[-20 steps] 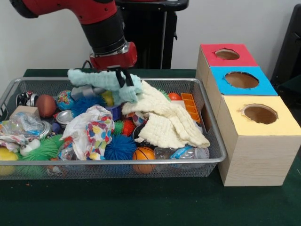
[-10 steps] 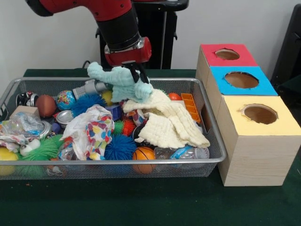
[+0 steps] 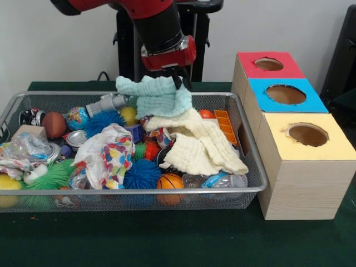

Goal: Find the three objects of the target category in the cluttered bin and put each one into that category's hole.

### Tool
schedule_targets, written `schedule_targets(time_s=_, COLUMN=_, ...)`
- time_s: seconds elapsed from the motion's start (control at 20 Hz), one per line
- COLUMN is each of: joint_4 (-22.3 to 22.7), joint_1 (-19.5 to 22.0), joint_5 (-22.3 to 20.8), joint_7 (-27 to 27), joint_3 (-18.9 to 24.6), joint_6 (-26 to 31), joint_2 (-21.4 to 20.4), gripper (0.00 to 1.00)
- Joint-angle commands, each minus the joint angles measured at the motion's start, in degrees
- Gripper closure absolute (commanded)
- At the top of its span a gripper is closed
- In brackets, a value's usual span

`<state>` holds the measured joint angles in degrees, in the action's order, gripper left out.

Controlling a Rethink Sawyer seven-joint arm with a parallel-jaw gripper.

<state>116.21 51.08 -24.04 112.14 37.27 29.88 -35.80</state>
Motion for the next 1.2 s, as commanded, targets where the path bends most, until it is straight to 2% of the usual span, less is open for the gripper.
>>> schedule_targets(time_s=0.05, joint_4=2.7, joint_1=-2.9, joint_5=4.6, joint_7=8.2, joint_3=-0.9, joint_6=-2.3, joint_2=-1.2, gripper=1.0)
schedule_targets(time_s=0.25, joint_4=3.1, joint_1=-5.2, joint_5=5.9, joint_7=9.4, joint_3=-1.3, joint_6=-4.3, joint_2=-1.6, gripper=1.0)
schedule_targets(time_s=0.45, joint_4=1.5, joint_1=-7.7, joint_5=6.1, joint_7=9.9, joint_3=-2.6, joint_6=-6.7, joint_2=-1.0, gripper=1.0)
schedule_targets(time_s=0.65, joint_4=1.1, joint_1=-10.4, joint_5=5.7, joint_7=11.2, joint_3=-4.7, joint_6=-11.0, joint_2=-2.2, gripper=1.0)
schedule_targets(time_s=1.2, joint_4=-0.6, joint_1=-13.9, joint_5=5.5, joint_7=9.8, joint_3=-9.7, joint_6=-18.7, joint_2=-3.3, gripper=1.0)
